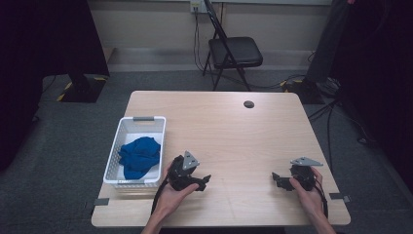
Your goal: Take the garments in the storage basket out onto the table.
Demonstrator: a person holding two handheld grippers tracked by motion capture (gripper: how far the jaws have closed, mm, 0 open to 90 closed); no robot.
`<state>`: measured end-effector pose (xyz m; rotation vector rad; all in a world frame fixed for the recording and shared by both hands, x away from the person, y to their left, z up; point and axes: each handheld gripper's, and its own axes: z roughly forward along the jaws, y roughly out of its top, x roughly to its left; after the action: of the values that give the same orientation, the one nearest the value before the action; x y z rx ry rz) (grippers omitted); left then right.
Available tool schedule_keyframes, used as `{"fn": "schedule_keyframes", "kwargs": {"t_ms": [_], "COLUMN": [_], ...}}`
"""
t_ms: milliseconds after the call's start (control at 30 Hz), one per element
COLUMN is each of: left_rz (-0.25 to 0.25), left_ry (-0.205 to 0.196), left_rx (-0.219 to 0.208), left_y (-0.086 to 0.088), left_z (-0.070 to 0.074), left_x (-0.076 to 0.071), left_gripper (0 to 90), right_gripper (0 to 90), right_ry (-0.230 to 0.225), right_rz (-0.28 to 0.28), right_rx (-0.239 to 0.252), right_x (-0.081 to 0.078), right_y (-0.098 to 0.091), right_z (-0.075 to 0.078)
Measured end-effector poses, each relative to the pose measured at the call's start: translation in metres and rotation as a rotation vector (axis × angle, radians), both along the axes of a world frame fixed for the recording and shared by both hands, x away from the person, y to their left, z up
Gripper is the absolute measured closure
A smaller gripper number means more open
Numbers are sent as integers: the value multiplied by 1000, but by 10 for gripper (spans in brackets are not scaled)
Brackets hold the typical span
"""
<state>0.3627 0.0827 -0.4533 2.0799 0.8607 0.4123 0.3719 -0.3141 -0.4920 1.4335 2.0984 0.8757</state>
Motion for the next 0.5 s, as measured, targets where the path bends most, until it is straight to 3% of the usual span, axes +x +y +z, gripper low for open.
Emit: {"fn": "schedule_keyframes", "kwargs": {"t_ms": [100,200,267,500], "left_rz": [10,3,-4,-3], "left_ry": [-40,-40,-35,-63], "left_rx": [-5,5,34,-8], "left_y": [-3,-5,-9,-15], "left_z": [12,15,18,32], "left_x": [2,5,10,13], "left_gripper": [164,164,164,165], "right_gripper": [75,74,74,74], "right_ry": [0,0,0,0], "right_rz": [0,1,1,-5], "right_rx": [0,0,-1,-1], "right_x": [0,0,0,0], "right_y": [0,0,0,1], "right_z": [0,0,0,0]}}
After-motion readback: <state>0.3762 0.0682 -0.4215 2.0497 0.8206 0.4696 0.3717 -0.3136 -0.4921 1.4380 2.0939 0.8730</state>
